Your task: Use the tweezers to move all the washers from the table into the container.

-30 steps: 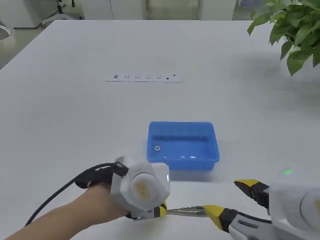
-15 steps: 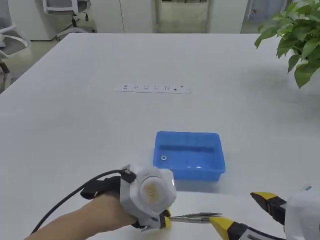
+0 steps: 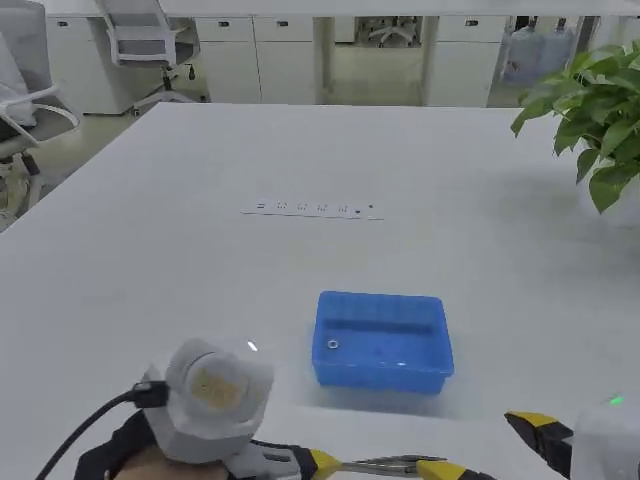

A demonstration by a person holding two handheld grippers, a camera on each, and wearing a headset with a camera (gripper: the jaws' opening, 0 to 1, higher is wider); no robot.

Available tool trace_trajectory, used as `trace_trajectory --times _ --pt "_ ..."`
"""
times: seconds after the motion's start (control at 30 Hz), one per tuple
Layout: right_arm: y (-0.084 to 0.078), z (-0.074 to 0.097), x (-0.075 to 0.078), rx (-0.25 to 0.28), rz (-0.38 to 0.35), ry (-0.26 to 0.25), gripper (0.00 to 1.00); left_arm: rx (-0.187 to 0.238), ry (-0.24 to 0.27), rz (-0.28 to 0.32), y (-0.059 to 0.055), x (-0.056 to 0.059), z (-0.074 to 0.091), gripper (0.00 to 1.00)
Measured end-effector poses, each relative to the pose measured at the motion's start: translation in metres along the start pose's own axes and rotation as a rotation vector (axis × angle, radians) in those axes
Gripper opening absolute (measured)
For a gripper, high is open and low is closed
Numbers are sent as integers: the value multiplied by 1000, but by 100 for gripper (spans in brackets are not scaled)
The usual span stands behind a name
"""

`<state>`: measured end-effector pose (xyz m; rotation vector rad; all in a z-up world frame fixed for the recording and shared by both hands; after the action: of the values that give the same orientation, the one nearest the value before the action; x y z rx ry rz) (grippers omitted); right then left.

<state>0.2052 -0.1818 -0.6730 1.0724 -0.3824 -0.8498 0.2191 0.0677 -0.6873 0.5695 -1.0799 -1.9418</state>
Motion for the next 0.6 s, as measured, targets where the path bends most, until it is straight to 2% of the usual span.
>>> trace_trajectory --times 0.07,0.13,0.33,0.37,0.53,0.6 --pt "0 0 0 1 -1 2 61 29 64 54 -2 -3 15 85" --pt "1 0 -1 8 8 2 61 44 114 63 -4 -5 27 92" --pt "-1 1 -2 4 31 -7 63 70 222 70 -9 0 50 97" --pt "-2 2 -2 4 31 -8 64 89 265 58 -10 0 54 97" --pt "-6 4 -1 -11 35 -24 65 93 293 61 -17 4 60 97" --pt "-4 4 -1 -3 51 -33 65 98 324 86 -22 4 62 99"
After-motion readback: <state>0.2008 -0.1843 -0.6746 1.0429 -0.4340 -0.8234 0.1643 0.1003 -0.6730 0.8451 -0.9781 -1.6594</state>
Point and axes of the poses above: the centre of the closed fingertips' face, and the gripper's own axes: z roughly backward along the fingers, x roughly to its right, y roughly out of its top, the point moved 9 cm from there along z, roughly backward along the fingers, and after that the axes turned 7 degrees about x, right-handed, at the moved point
